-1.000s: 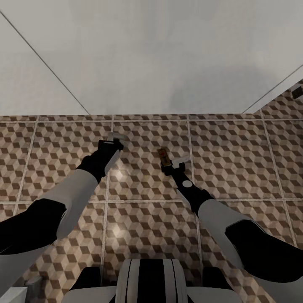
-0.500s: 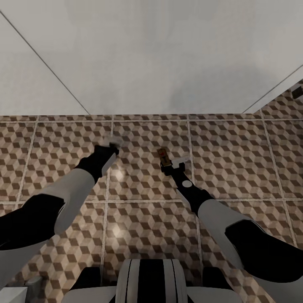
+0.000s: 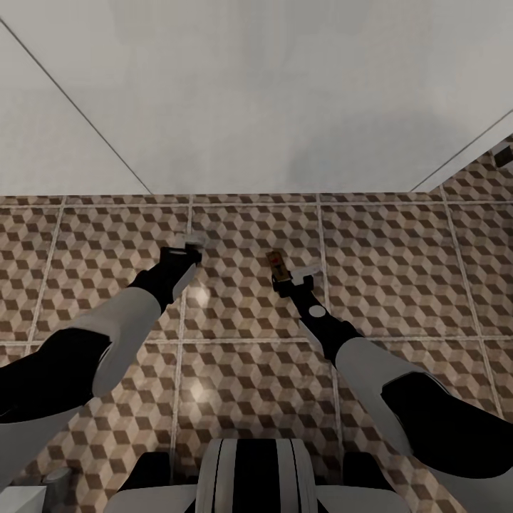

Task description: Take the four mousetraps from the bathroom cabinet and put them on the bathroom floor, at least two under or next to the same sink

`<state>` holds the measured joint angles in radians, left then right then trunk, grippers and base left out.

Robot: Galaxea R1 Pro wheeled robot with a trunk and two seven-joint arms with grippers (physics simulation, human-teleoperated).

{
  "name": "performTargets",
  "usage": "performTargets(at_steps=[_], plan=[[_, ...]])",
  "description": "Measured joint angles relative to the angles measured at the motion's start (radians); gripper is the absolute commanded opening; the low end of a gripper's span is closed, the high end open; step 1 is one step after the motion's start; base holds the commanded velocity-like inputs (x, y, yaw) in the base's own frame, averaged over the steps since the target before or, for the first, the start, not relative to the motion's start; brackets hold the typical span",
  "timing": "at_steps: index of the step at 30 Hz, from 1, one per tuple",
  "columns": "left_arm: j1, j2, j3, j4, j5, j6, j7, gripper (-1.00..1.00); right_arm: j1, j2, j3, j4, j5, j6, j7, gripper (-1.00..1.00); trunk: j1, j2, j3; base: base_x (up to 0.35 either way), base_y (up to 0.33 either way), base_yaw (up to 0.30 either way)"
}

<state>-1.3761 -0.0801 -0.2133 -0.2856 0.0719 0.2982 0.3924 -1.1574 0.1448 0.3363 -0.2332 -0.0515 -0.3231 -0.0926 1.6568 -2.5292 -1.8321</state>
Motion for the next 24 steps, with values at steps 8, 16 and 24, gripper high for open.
performTargets(at_steps=[8,16,24], plan=[[0.0,-0.007,0.0,0.023,0.002,-0.048,0.0,-1.0,0.0,0.005,0.001,-0.011,0.003,0.014,-0.005,-1.0,0.0,0.0,0.0,0.0,0.0,0.0],[0.0,-0.008,-0.001,0.022,0.005,-0.084,0.0,-1.0,0.0,0.009,-0.001,-0.104,0.008,0.173,-0.008,-1.0,0.0,0.0,0.0,0.0,0.0,0.0],[0.0,-0.017,-0.001,0.016,0.005,-0.092,0.0,-1.0,-0.003,0.007,-0.001,-0.235,0.01,0.333,-0.015,-1.0,0.0,0.0,0.0,0.0,0.0,0.0]])
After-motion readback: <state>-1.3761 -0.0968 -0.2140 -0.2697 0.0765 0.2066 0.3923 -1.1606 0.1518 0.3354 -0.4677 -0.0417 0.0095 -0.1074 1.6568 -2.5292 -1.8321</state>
